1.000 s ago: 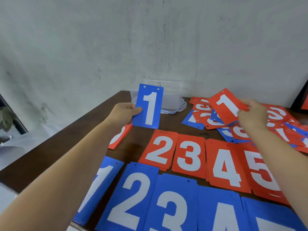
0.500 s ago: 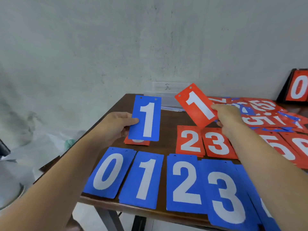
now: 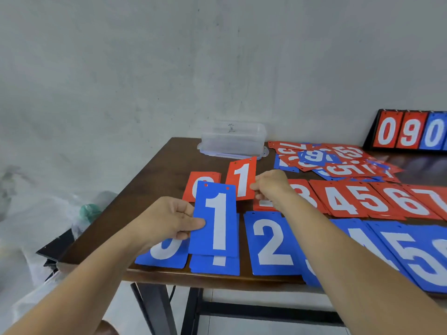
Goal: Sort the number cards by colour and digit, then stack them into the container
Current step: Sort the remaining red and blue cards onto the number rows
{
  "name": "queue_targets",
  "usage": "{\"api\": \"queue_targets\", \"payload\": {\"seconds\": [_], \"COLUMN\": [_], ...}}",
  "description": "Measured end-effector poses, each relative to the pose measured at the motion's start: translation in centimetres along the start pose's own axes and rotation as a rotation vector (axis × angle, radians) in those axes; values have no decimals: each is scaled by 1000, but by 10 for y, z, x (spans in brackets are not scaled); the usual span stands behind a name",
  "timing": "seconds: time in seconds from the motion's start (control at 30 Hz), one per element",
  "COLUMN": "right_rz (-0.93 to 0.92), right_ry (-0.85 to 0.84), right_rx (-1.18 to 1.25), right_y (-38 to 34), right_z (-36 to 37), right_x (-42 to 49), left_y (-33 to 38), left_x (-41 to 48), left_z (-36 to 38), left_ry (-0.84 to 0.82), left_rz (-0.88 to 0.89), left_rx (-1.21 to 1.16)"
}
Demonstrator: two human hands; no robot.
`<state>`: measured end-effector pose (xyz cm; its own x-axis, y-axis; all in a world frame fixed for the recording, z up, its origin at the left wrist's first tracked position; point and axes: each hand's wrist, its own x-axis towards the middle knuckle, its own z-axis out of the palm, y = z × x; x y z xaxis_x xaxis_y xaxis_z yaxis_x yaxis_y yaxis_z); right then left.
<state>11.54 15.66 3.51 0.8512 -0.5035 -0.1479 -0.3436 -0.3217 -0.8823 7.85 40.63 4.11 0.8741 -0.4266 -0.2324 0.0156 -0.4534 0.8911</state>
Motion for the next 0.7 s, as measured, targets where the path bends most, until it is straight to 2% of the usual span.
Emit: {"api": "queue_targets", "payload": {"seconds": [0.17,0.37,0.47,0.57,0.7], "right_rz": [3,-159,-202,-244,-277], "right_ry": [11,102,125,145,198], "right_rx": [-123,-523,-594,-591,-483], "right_y": [6,19,22,22,19], "right_z": [10,20,20,19,-1], "right_x": [2,5,6,5,0], "left_y": [-8,-14,-8,-3,-1], "left_x": [2,2,-1,-3,-3], "left_z": [18,34,38,40,39], "left_ry": [74,265,309,300,340], "left_rz": [-1,94,84,104,151], "left_rx": [120,689,866,904,837]}}
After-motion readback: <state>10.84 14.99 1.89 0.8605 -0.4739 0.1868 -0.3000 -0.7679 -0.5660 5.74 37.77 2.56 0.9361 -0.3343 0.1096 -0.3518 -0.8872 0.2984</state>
